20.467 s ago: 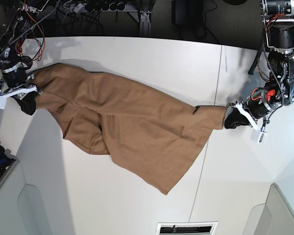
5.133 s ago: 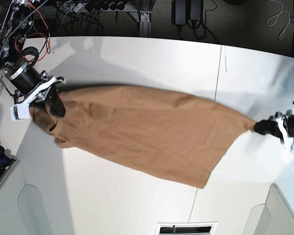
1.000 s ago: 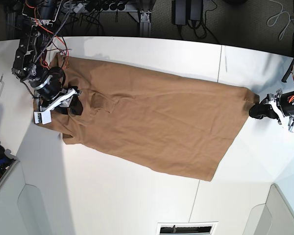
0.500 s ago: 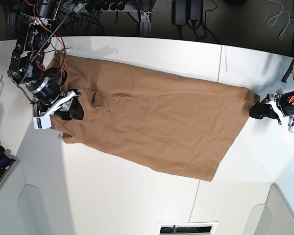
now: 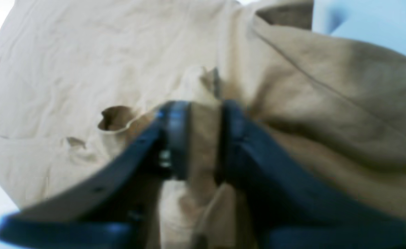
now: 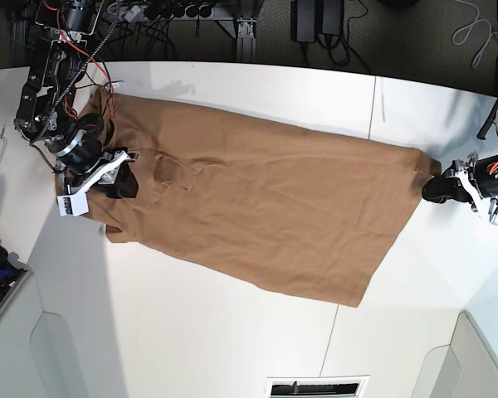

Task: Layout the t-shirt on the table in an organized manner, then fold the t-shirt properly
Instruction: 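Grasp the shirt collar area with the right gripper and drag it outward, then release the collar with the right gripper and regrasp the shoulder fabric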

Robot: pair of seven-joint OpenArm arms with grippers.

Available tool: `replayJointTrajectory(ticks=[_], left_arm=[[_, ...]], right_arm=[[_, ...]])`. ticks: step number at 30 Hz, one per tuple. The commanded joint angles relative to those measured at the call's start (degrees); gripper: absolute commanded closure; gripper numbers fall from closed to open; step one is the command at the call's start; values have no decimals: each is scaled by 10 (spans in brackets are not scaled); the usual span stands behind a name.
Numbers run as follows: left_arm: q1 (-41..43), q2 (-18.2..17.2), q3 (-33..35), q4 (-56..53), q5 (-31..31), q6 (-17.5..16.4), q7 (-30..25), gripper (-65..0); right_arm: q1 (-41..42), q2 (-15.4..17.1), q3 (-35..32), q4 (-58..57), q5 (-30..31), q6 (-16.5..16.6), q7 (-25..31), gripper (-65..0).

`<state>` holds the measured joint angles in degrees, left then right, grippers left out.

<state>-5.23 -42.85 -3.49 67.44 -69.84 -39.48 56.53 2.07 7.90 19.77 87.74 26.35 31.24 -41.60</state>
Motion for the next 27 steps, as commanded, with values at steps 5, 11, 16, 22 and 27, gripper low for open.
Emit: replayJointTrajectory(ticks=[5, 11, 16, 22, 27], left_arm=[[-10, -14, -6, 7, -10, -5, -10, -96], [-10, -14, -6, 7, -8, -5, -14, -96], [-10, -15, -6, 7, 39, -5, -27, -96], [-16, -14, -6, 7, 41, -5, -49, -96], [-16, -14, -6, 7, 41, -5, -54, -96]], right_arm=[[9, 5, 0, 8, 13, 1, 15, 0], [9, 4, 0, 8, 119, 18, -34, 0], [-31, -9, 0, 37, 190, 31, -80, 0], [-147, -30, -5, 150, 228, 37, -93, 0], [-218, -28, -3, 237, 214, 35, -92, 0]])
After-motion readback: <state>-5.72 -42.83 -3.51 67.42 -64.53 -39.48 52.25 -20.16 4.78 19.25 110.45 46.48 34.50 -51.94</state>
